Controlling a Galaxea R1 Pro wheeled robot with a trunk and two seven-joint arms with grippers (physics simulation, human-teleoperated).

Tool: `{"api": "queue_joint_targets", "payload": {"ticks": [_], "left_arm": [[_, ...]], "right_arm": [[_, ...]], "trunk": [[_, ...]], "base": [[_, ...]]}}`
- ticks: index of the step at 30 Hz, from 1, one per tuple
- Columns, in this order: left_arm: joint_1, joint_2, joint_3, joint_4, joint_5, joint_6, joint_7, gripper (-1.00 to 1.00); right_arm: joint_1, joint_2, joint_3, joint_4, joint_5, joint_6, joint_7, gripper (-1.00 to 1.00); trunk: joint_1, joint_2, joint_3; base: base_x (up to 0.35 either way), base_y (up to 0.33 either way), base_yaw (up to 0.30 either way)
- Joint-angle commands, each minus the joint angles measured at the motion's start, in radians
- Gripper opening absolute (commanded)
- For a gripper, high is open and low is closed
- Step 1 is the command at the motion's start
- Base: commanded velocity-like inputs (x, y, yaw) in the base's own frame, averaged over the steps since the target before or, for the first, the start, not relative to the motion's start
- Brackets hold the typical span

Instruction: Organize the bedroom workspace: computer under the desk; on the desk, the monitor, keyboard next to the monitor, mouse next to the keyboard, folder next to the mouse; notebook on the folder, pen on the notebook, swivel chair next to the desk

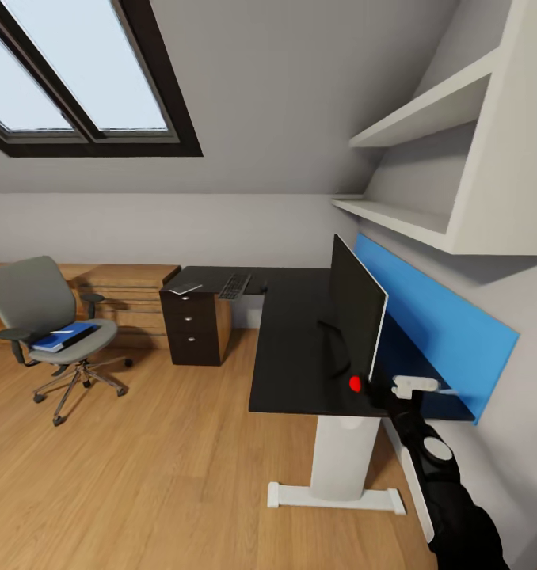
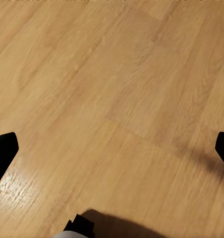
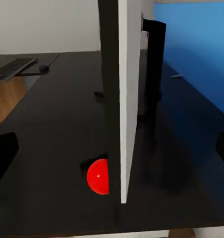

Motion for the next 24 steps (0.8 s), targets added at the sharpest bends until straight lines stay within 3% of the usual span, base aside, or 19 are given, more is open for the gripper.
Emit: {"api": "queue_joint_targets", "payload": {"ticks": [1,7,12,17,24], "left_arm": [[0.000,0.000,0.000,-0.002,0.006,-0.001,0.000,1.00],[0.000,-0.002,0.000,-0.002,0.006,-0.001,-0.001,1.00],[0.000,-0.002,0.000,-0.002,0.006,-0.001,-0.001,1.00],[0.000,-0.002,0.000,-0.002,0.006,-0.001,-0.001,1.00],[0.000,-0.002,0.000,-0.002,0.006,-0.001,-0.001,1.00]], "right_arm": [[-0.001,0.001,-0.004,-0.001,0.007,0.004,0.025,1.00],[0.000,0.002,-0.008,0.003,0.007,-0.008,0.093,1.00],[0.003,0.001,-0.016,0.009,0.007,-0.010,0.099,1.00],[0.004,0.002,-0.061,0.009,0.006,-0.010,0.102,1.00],[0.004,0.003,-0.069,0.009,0.007,-0.010,0.102,1.00]], "trunk": [[0.000,-0.001,-0.001],[0.000,-0.001,-0.001],[0.000,-0.001,-0.001],[0.000,-0.001,-0.001],[0.000,-0.001,-0.001]], "base": [[0.132,0.000,0.000],[0.182,0.000,0.000],[0.103,-0.014,0.000],[0.122,-0.033,0.000],[0.139,-0.078,0.000]]}}
